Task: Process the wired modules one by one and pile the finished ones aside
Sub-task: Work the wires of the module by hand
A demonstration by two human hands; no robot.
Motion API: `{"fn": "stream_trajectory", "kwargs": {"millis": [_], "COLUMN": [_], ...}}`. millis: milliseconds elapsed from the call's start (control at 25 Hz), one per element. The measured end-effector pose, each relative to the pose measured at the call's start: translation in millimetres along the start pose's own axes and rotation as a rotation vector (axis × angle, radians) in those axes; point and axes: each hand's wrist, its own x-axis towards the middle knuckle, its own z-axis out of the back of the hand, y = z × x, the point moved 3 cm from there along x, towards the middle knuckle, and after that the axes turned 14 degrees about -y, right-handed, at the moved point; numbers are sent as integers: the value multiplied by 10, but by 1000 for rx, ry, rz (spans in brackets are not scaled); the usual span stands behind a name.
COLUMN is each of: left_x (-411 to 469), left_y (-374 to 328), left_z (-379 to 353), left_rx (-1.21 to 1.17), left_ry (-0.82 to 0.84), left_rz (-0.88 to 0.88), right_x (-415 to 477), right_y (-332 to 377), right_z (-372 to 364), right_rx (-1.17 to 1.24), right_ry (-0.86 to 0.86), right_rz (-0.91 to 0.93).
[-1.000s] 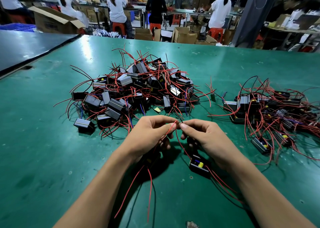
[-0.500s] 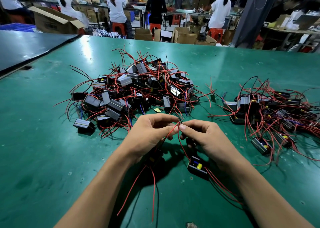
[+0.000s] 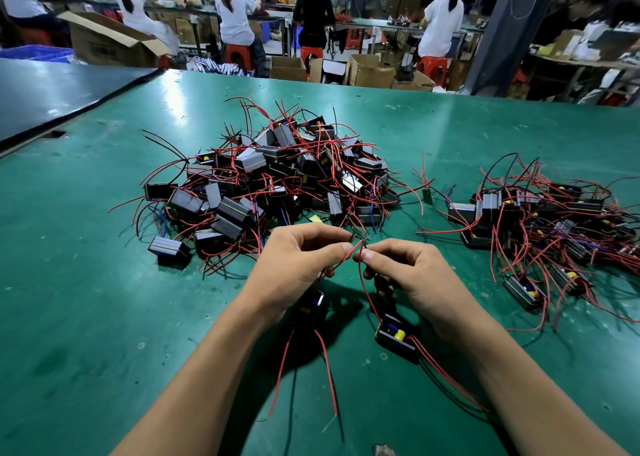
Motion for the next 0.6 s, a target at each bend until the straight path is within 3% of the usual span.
{"fn": "stream_trajectory", "kwargs": {"millis": [600], "left_x": [-18], "left_y": [29], "left_z": [-65], "left_rx": [-26], "left_ry": [58], "left_rz": [63], "right_x": [-3], "right_y": [12], "right_z": [-9], "right_rx": [3], "right_ry": [19], "right_rz": [3]}}
